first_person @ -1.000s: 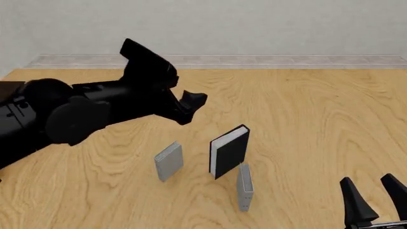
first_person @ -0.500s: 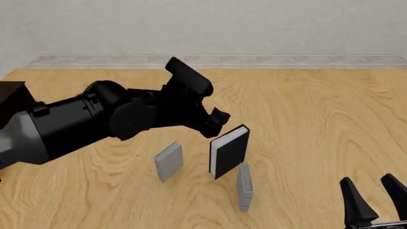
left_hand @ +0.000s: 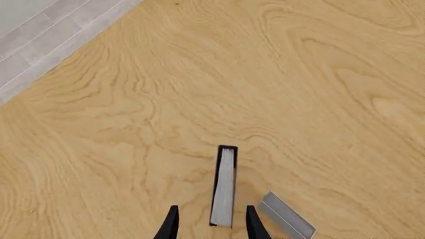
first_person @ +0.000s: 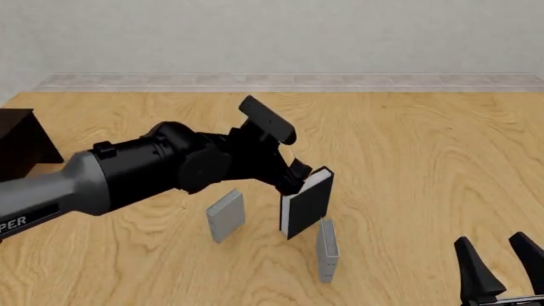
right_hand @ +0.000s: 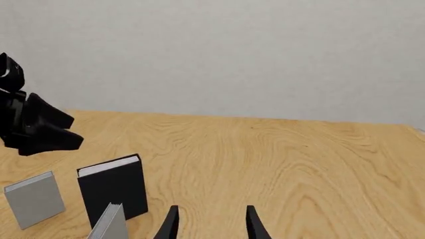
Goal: Pick up the book in the middle and place it on the cabinet shelf.
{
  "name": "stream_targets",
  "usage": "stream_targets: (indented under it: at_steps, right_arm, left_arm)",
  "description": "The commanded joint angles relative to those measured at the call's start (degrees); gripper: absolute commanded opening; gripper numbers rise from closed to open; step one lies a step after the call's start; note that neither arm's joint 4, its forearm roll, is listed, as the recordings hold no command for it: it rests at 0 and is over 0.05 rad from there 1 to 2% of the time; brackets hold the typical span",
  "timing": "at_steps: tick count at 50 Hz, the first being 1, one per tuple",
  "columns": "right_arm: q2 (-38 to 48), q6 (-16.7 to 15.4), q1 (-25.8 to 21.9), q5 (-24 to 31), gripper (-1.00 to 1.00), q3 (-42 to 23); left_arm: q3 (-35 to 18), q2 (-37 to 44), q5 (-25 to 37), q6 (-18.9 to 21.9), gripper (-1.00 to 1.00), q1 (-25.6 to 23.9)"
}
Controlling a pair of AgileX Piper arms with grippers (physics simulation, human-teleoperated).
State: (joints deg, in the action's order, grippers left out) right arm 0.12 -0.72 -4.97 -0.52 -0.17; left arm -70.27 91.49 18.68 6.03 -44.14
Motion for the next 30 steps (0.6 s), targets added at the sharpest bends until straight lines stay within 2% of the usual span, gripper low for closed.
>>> stream_targets:
  at_steps: [1, 14, 30]
  right_arm:
    - [0.0, -0.1, 0.0, 0.0, 1.00, 0.0]
    - [0.0, 0.1, 0.0, 0.0, 1.00, 0.0]
    - [0.0, 0.0, 0.0, 0.0, 1.00, 0.0]
  left_arm:
    - [1.0, 1.3, -1.2, -0.3, 1.00, -1.1]
    - [3.1, 2.8, -3.2, -0.5, 1.00, -1.3]
    - [3.4, 4.7, -4.1, -1.5, 1.00, -1.4]
